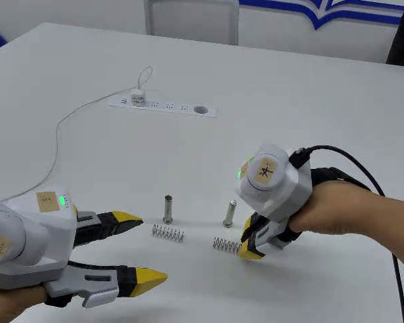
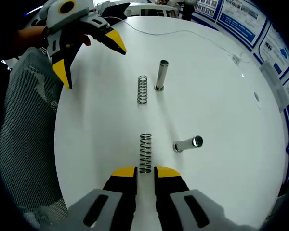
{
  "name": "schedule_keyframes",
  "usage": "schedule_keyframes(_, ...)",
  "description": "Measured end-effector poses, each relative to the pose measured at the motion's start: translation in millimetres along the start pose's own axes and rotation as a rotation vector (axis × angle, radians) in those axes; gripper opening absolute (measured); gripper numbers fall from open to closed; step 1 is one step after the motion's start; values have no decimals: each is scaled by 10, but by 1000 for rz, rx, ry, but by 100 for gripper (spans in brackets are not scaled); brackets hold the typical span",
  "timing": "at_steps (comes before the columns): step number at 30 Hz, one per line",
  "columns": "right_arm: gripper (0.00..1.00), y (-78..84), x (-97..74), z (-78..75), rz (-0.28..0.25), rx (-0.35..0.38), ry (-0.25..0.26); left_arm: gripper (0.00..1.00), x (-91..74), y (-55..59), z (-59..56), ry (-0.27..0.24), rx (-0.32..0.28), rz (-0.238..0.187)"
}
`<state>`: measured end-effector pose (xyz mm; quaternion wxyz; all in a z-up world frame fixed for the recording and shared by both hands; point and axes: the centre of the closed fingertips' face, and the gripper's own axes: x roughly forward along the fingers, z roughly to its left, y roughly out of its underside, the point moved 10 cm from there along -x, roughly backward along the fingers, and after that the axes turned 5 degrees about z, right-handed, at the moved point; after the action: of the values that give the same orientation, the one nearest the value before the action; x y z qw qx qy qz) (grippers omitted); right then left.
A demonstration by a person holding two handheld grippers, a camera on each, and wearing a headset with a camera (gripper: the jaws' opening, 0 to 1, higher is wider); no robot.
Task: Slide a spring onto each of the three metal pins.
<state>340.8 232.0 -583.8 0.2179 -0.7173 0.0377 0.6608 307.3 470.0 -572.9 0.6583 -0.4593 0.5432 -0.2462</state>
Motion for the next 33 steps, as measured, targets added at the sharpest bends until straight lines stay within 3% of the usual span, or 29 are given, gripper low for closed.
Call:
schedule_keyframes(19,11,-8,49,-2,5,6,-20,54,17,-12,-33,18,11,8)
schedule_keyframes(33,11,-119,-187,201,-20,-50,-39,48,196,-133,-52,80,79,24)
